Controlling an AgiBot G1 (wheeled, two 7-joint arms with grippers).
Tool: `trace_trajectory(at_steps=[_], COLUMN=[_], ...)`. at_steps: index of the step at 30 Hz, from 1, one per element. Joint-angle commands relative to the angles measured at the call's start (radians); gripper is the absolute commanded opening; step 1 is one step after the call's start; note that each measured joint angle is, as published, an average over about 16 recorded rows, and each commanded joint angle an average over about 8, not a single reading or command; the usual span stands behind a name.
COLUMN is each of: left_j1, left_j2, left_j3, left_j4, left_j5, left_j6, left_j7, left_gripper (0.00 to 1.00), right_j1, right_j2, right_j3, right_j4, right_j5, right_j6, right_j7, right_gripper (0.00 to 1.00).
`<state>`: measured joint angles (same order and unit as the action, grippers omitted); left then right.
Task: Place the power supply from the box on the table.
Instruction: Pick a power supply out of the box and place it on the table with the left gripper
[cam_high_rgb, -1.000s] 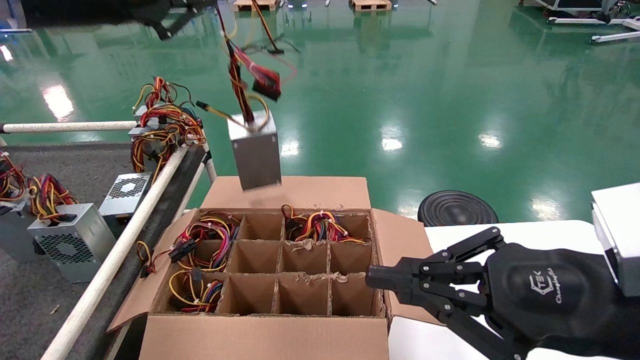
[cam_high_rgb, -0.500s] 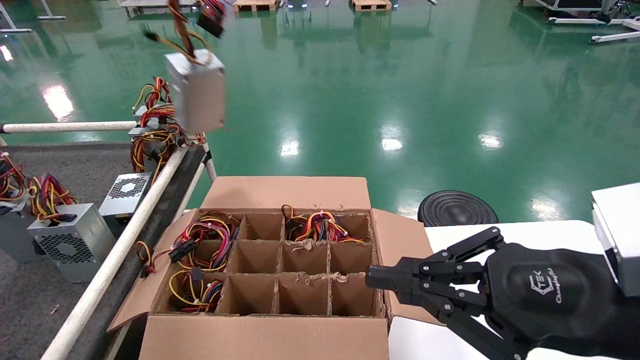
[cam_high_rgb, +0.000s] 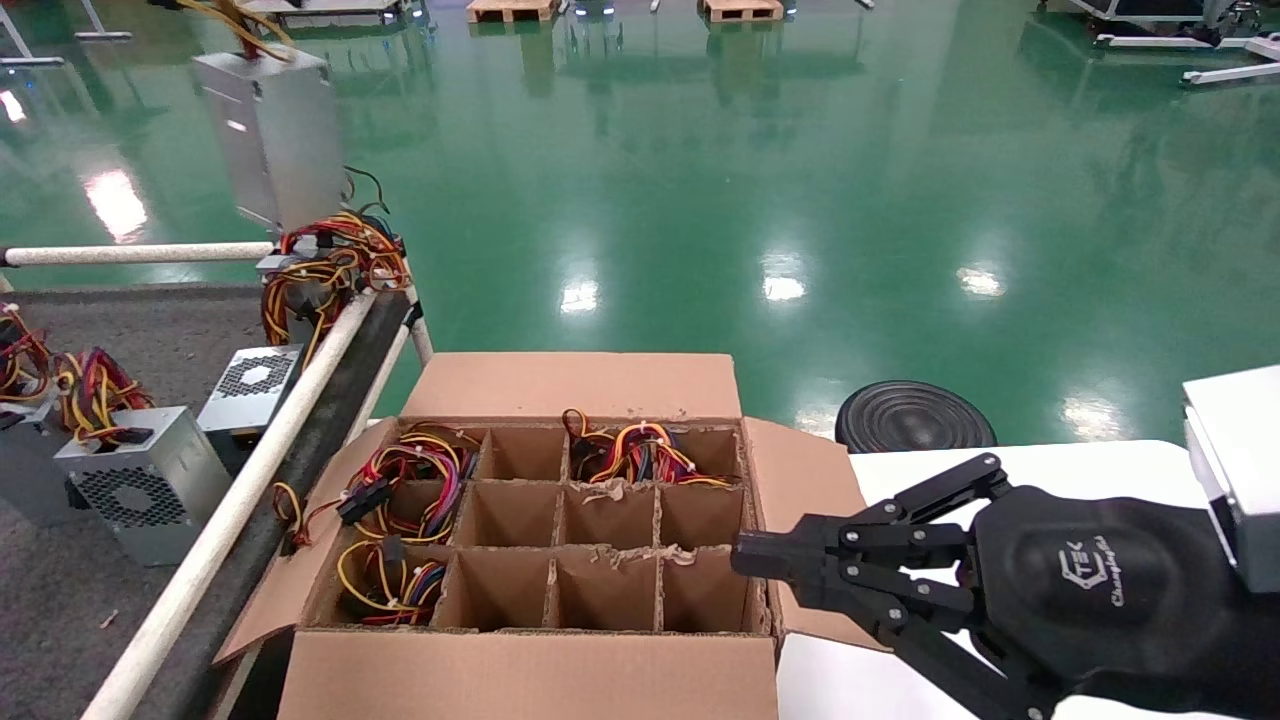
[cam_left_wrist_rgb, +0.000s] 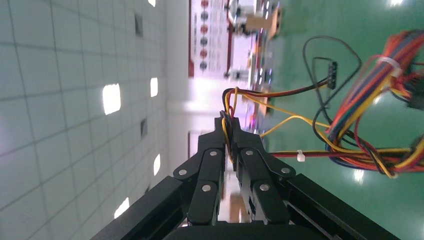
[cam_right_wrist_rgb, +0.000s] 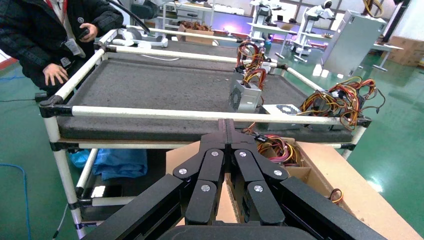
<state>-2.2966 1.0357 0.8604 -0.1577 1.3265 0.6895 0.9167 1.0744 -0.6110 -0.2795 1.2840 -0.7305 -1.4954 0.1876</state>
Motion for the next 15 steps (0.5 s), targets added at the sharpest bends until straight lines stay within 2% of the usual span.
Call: trace_trajectory(at_steps=[1,15], left_j1=[-0.009,-0.016], left_j2=[-0.003,-0.047], left_j3=[0.007,0.053], left_j4=[0.014,0.095], left_j5=[0.013,0.071], left_j6=[-0.023,-0.094], left_j7=[0.005,0.0], left_gripper=[0.0,0.0], right_j1=[0.0,0.0], right_j2=[0.0,0.0], right_j3=[0.0,0.0], right_j4=[0.0,0.0], right_j5=[0.0,0.0], right_j6=[0.0,0.0], right_j7=[0.0,0.0], right_gripper=[0.0,0.0])
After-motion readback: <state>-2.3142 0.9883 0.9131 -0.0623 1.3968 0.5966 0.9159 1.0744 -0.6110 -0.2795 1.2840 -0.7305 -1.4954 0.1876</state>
